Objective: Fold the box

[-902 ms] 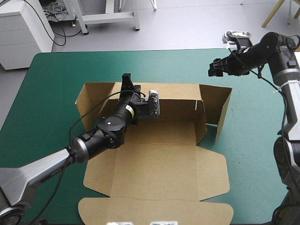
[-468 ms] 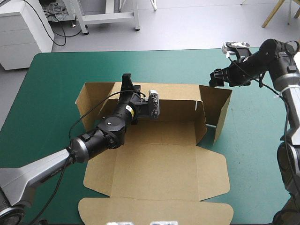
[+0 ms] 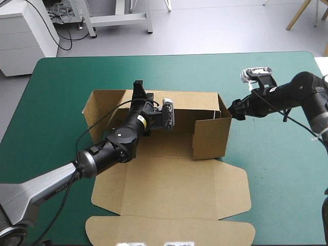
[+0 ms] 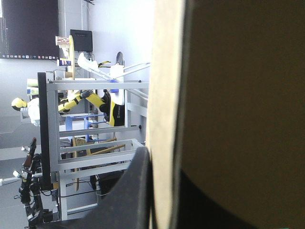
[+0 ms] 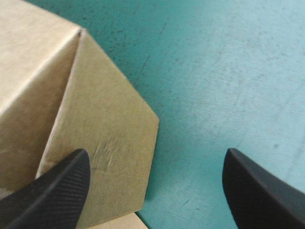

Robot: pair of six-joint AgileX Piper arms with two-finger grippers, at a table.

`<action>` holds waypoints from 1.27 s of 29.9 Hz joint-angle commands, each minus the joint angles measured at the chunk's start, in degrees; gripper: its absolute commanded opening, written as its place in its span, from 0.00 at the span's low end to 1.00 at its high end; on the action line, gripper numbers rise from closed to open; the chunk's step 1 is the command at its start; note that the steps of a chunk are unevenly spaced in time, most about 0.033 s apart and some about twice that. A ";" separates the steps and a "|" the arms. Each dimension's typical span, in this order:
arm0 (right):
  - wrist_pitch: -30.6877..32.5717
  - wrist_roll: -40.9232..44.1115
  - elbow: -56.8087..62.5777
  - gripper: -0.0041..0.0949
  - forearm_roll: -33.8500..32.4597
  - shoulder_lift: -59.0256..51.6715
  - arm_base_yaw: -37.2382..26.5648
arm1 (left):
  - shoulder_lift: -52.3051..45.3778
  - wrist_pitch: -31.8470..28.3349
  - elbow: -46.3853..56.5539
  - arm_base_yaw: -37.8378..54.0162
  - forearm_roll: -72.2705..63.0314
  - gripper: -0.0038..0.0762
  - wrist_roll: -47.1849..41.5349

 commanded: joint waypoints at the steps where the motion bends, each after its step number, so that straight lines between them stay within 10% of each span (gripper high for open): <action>1: -5.79 -9.56 5.53 0.76 9.52 -5.11 -0.39 | -1.64 2.39 -1.17 -0.04 -1.03 0.04 -1.34; 26: 4.84 -16.07 12.11 0.59 16.81 -6.94 0.76 | -1.64 2.27 -1.17 0.07 -0.90 0.04 -1.34; 34: -5.46 -15.51 12.11 0.57 14.76 -6.94 9.06 | -1.64 2.97 -1.17 0.07 -0.90 0.04 -1.34; 38: -7.32 -14.44 12.11 0.37 13.56 -6.94 11.21 | -1.64 3.89 -1.17 0.07 -0.90 0.04 -1.34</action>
